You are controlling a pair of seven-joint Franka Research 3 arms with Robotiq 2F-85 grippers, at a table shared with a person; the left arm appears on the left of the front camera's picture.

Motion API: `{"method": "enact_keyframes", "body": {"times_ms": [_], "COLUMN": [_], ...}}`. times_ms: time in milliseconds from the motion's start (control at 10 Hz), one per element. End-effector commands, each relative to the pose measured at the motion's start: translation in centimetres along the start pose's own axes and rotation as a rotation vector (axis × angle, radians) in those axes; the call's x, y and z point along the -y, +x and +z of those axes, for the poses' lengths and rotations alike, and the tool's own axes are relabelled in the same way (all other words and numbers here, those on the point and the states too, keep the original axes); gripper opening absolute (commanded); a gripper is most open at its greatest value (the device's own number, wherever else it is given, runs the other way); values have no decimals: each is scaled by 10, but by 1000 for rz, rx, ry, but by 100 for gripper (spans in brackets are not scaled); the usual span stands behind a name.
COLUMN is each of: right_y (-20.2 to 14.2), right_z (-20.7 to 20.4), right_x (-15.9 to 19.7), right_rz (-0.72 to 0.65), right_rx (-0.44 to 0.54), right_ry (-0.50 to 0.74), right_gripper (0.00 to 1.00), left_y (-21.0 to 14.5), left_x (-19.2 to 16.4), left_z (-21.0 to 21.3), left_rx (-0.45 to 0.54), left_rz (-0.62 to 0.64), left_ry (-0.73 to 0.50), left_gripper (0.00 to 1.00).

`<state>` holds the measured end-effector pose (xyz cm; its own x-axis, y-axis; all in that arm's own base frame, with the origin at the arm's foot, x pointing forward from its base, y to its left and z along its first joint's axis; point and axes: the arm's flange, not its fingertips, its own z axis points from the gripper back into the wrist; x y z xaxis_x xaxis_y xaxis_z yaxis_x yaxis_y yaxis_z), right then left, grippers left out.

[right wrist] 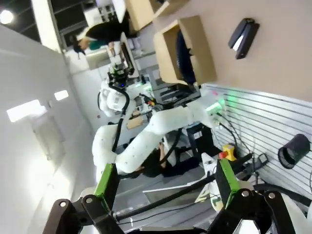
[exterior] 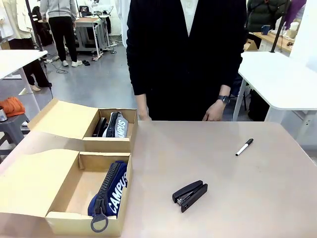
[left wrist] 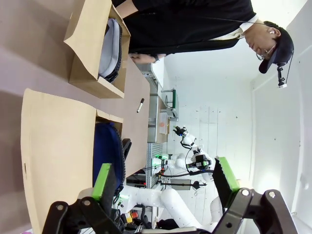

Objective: Place items inside the box.
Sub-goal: Pick up a Pencil pouch or Stapler and place it inside the Mailer Box closest to the robot.

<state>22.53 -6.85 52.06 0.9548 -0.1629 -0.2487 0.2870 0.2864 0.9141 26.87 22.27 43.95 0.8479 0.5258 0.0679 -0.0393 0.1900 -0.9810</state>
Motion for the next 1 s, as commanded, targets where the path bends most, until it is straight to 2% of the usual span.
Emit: {"method": "enact_keyframes", "body": {"times_ms": [0,900], "right_y": [8,8], "right_z": [11,11], "right_x": [0,0], "right_rz": [-79,-79], "right_rx": [-27,-27], "right_ry": [151,151], "right_gripper": [100,100], "left_y": [-1,-1], "left_x": [1,1], "left_z": [1,1], "left_rx": [-3,-3], "left_rz": [-16,-16], "left_ry": [-14,-14], "left_gripper": [100,100]}}
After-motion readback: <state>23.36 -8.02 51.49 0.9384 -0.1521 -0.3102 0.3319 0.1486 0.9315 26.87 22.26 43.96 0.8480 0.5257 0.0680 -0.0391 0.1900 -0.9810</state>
